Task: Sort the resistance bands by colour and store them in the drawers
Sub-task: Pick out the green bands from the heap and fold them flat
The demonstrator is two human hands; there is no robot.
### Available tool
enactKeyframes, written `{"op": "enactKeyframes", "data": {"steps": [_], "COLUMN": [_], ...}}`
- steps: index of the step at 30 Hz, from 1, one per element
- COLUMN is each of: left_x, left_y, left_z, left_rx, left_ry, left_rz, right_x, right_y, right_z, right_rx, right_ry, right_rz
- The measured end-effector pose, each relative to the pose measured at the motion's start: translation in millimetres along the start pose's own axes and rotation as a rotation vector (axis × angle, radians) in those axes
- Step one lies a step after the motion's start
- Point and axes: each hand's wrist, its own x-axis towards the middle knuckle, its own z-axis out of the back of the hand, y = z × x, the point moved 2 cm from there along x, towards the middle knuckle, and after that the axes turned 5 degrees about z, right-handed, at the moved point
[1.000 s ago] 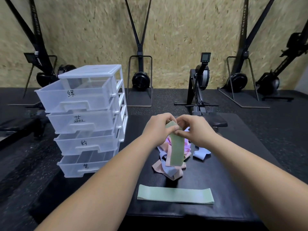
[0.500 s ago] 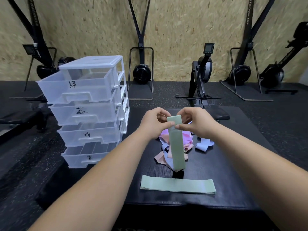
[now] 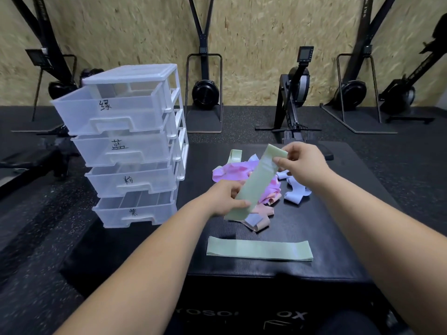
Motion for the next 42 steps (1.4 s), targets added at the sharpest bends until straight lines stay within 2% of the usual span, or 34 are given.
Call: {"op": "enactKeyframes", "data": {"steps": [3, 10, 13, 17, 20, 25, 32, 37, 42], "left_x": [-6, -26, -36, -45, -50, -57, -63, -62, -65], "left_y": [15, 57, 73, 86, 94, 100, 101, 113, 117], "left_z": [2, 11, 12, 7, 0, -17, -40, -49, -47], "left_rx": [0.081, 0.077, 0.068, -0.012, -0.083, 0.014, 0.309, 0.496, 0.498], "left_ry": [0.026, 0.058, -0.003, -0.168, -0.279, -0.443, -0.472, -0.403, -0.432], "left_rz": [0.06, 0.166, 0.196, 0.204, 0.227, 0.208, 0.063, 0.045, 0.03], "right_x": [-19, -76, -91, -109, -120, -139, -151, -159, -157], "right_y": [-30, -93, -114, -129, -138, -146, -145, -156, -168], "right_z": [3, -4, -5, -8, -9, -6, -13, -20, -15], "right_rx": [0.02, 0.174, 0.185, 0.178, 0.096, -0.167, -0.463, -0.666, -0.674], "right_ry": [-0.023, -0.023, -0.041, -0.043, -0.033, 0.051, 0.138, 0.169, 0.195], "right_rz": [-0.115, -0.304, -0.377, -0.44, -0.443, -0.395, -0.268, -0.163, -0.176]}}
